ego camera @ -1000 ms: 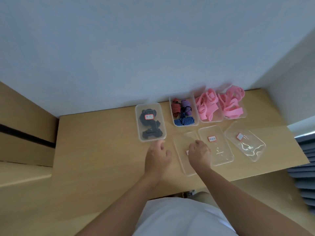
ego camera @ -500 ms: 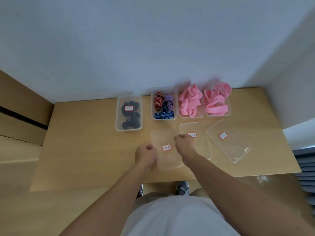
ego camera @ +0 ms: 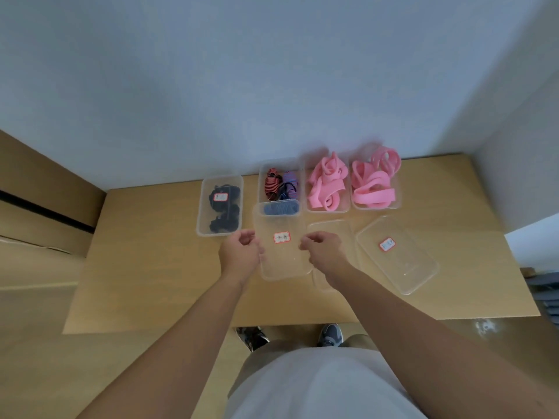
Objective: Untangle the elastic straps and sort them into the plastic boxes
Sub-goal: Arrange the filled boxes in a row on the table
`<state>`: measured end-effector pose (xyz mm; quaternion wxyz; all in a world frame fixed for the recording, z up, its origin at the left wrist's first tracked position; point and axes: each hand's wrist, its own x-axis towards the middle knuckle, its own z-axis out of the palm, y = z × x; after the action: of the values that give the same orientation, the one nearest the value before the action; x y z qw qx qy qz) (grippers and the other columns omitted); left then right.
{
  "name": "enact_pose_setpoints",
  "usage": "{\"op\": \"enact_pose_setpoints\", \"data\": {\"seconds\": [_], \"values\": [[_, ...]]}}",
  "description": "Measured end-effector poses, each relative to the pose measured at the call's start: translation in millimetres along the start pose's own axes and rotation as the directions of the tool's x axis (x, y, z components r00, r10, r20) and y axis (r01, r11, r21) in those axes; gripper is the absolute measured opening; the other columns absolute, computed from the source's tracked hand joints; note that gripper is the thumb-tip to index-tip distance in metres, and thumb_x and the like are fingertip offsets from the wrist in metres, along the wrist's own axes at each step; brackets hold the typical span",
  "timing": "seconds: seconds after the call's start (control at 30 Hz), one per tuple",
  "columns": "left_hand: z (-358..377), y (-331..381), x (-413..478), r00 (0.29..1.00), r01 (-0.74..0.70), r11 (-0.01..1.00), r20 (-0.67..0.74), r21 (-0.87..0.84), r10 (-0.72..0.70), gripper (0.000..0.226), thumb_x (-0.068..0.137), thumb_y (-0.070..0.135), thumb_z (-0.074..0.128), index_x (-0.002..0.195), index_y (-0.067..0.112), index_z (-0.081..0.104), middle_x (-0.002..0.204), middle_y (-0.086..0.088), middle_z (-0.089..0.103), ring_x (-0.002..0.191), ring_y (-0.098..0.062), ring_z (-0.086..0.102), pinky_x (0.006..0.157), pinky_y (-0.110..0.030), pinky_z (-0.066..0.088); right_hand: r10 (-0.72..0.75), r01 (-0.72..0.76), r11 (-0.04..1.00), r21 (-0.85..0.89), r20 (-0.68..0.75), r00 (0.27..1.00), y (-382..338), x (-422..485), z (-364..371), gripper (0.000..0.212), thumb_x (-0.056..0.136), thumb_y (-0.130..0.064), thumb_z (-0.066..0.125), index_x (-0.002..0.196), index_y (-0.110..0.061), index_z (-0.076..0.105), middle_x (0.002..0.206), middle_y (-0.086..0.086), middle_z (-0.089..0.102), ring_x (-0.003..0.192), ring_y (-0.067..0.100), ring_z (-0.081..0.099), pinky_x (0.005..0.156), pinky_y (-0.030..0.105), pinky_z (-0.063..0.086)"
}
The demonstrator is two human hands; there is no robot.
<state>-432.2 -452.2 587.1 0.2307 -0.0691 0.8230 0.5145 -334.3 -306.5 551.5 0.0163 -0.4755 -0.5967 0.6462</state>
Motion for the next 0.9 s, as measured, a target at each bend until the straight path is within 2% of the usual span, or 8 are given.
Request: {"op": "enact_pose_setpoints", "data": {"seconds": [0.17,0.3,0.43,0.5,0.6,0.7,0.77,0.9], "values": [[7,25,23,0.999,-0.042,0.994,0.015,0.098,0.041,0.013,0.098,0.008,0.059,0.101,0.017,0.068,0.095,-0.002,0.071,0.081,-0.019,0.070,0.080,-0.043,0.064,-0.069,0.069,0.998,0.010,-0.052,0.996,-24,10,6,0.010,0.096,-0.018,0.058,0.090,-0.016,0.065,0.086,-0.001,0.062,0.072,0.021,0.056,0.074,0.041,0.055],[12,40,47,0.993,-0.116,0.967,0.005,0.226,0.118,0.020,0.097,0.014,0.061,0.115,0.013,0.071,0.110,-0.004,0.072,0.096,-0.025,0.070,0.090,-0.039,0.058,-0.060,0.063,0.993,0.102,-0.029,0.998,-41,17,17,0.012,0.102,-0.015,0.050,0.092,-0.015,0.058,0.084,0.002,0.054,0.047,0.011,0.053,0.043,0.019,0.044],[14,51,65,0.994,-0.095,0.966,0.081,0.240,0.078,0.026,0.100,0.016,0.058,0.123,0.013,0.070,0.116,0.001,0.068,0.104,-0.020,0.063,0.087,-0.029,0.048,-0.034,0.039,0.997,0.070,-0.064,0.997,-51,22,28,0.017,0.102,-0.016,0.045,0.089,-0.017,0.055,0.075,0.004,0.056,0.044,0.012,0.058,0.051,0.028,0.045],[15,52,71,0.991,-0.077,0.965,0.123,0.252,0.047,0.019,0.101,0.015,0.054,0.101,0.023,0.072,0.103,0.003,0.064,0.096,-0.019,0.058,0.084,-0.028,0.044,-0.016,0.021,0.998,0.058,-0.087,0.996,-53,24,31,0.018,0.103,-0.015,0.043,0.091,-0.018,0.056,0.075,0.006,0.059,0.045,0.015,0.059,0.053,0.031,0.046],[16,49,74,0.990,-0.059,0.961,0.142,0.270,0.021,0.035,0.099,0.010,0.050,0.072,0.031,0.053,0.087,0.003,0.055,0.084,-0.019,0.047,0.079,-0.028,0.035,-0.005,0.010,0.999,0.039,-0.115,0.993,-53,27,35,0.019,0.104,-0.015,0.040,0.097,-0.020,0.057,0.077,0.008,0.061,0.042,0.012,0.060,0.049,0.028,0.047],[14,49,67,0.986,-0.072,0.958,0.163,0.278,0.027,0.038,0.098,0.010,0.050,0.063,0.023,0.046,0.074,0.001,0.049,0.074,-0.020,0.042,0.066,-0.028,0.032,-0.014,0.017,1.000,0.015,-0.156,0.988,-53,28,36,0.019,0.104,-0.015,0.042,0.101,-0.020,0.060,0.072,0.005,0.061,0.043,0.013,0.060,0.051,0.029,0.047],[14,47,58,0.982,-0.095,0.950,0.184,0.298,0.040,0.038,0.099,0.015,0.052,0.062,0.019,0.044,0.064,0.001,0.044,0.065,-0.019,0.040,0.055,-0.030,0.027,-0.017,0.013,1.000,-0.019,-0.187,0.982,-52,27,35,0.022,0.103,-0.016,0.043,0.093,-0.023,0.061,0.069,0.004,0.062,0.045,0.014,0.061,0.056,0.034,0.051],[12,32,35,0.977,-0.096,0.939,0.210,0.331,0.025,0.031,0.099,0.023,0.054,0.069,0.020,0.048,0.070,0.003,0.052,0.066,-0.015,0.047,0.055,-0.030,0.034,-0.013,-0.011,0.994,-0.113,-0.212,0.977,-40,17,26,0.026,0.099,-0.019,0.046,0.086,-0.010,0.067,0.062,0.007,0.059,0.041,0.012,0.062,0.057,0.036,0.050]]}}
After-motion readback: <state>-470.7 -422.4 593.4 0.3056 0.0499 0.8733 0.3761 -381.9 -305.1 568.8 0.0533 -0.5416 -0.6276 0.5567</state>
